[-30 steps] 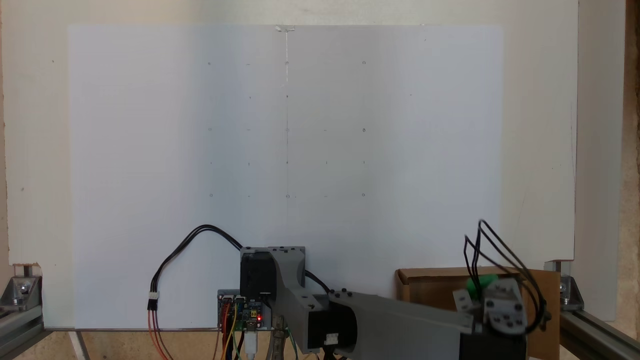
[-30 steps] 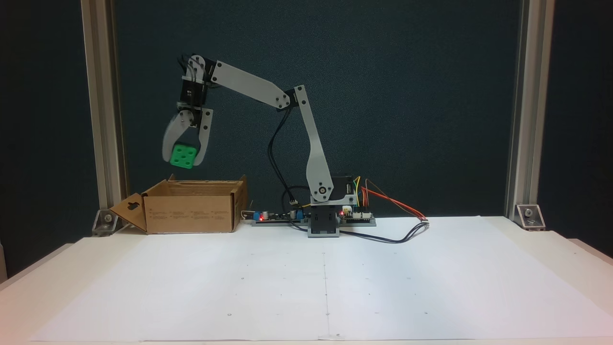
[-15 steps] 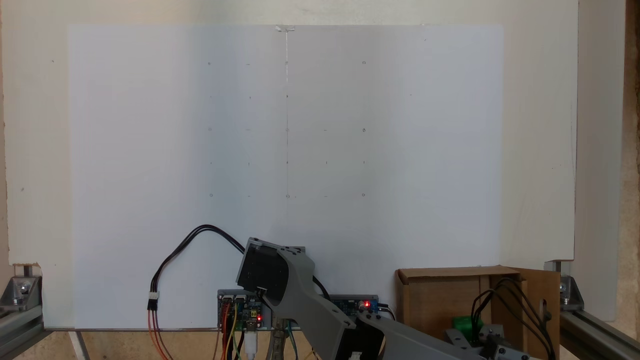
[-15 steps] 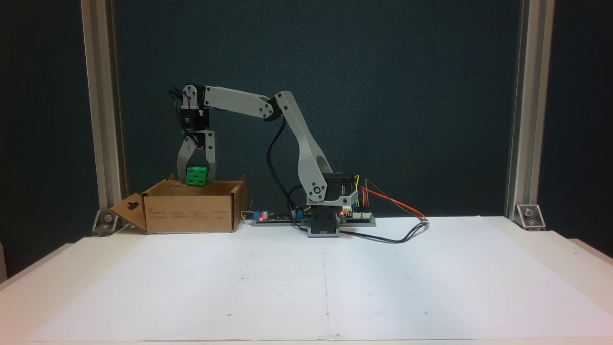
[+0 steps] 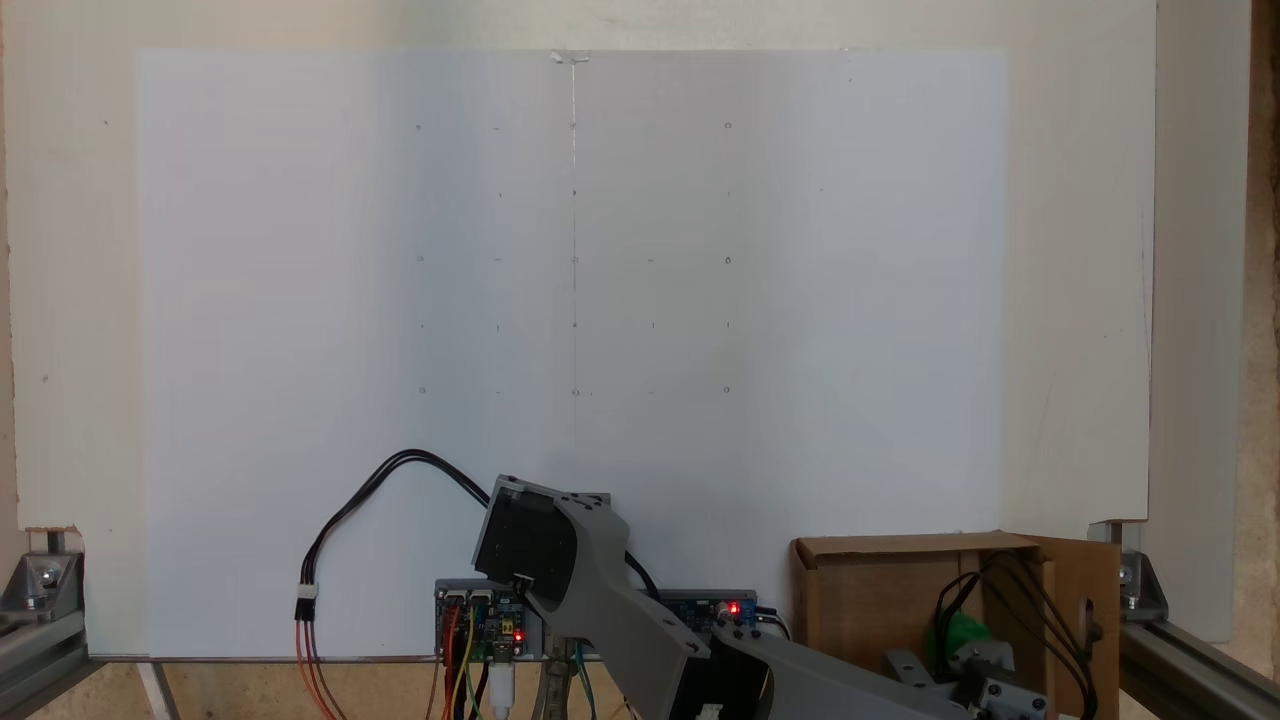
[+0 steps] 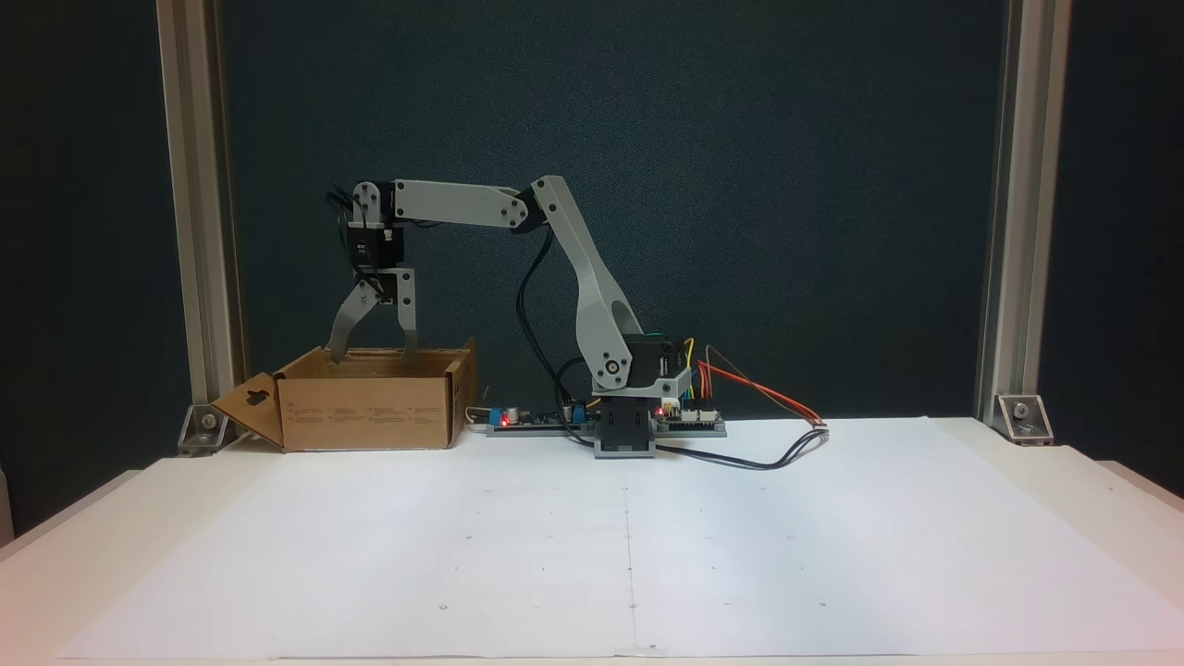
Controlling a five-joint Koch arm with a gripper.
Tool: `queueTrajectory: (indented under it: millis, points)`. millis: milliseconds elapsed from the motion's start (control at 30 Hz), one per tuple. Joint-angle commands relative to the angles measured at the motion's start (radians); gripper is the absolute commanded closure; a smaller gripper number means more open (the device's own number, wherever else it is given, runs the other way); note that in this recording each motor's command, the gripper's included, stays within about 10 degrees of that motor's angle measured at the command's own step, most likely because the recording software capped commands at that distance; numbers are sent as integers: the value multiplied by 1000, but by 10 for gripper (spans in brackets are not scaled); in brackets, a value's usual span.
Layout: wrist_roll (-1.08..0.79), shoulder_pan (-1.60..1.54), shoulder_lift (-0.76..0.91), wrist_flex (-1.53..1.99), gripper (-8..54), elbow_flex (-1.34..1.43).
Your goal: Grasp a green dice and put it in the bin.
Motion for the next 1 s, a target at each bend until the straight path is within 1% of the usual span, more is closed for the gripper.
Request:
queueTrajectory:
  millis: [0, 67, 167, 300, 333, 400, 433, 600, 700, 833, 900, 967]
  points:
    - [-58, -14, 64, -35, 69, -26]
    - [-17, -29, 114, -72, 69, -31]
    - [103, -91, 199, -155, 69, -32]
    - [273, -236, 327, -249, 69, -34]
    - [298, -287, 354, -256, 58, -34]
    - [328, -403, 407, -264, 8, -34]
    - [339, -476, 428, -264, 4, -34]
    - [376, -834, 499, -264, 4, -32]
    - [463, -1050, 508, -261, 6, -26]
    - [502, -1313, 517, -264, 6, -21]
    - [503, -1434, 546, -290, 7, 26]
    - [502, -1539, 606, -393, 12, 140]
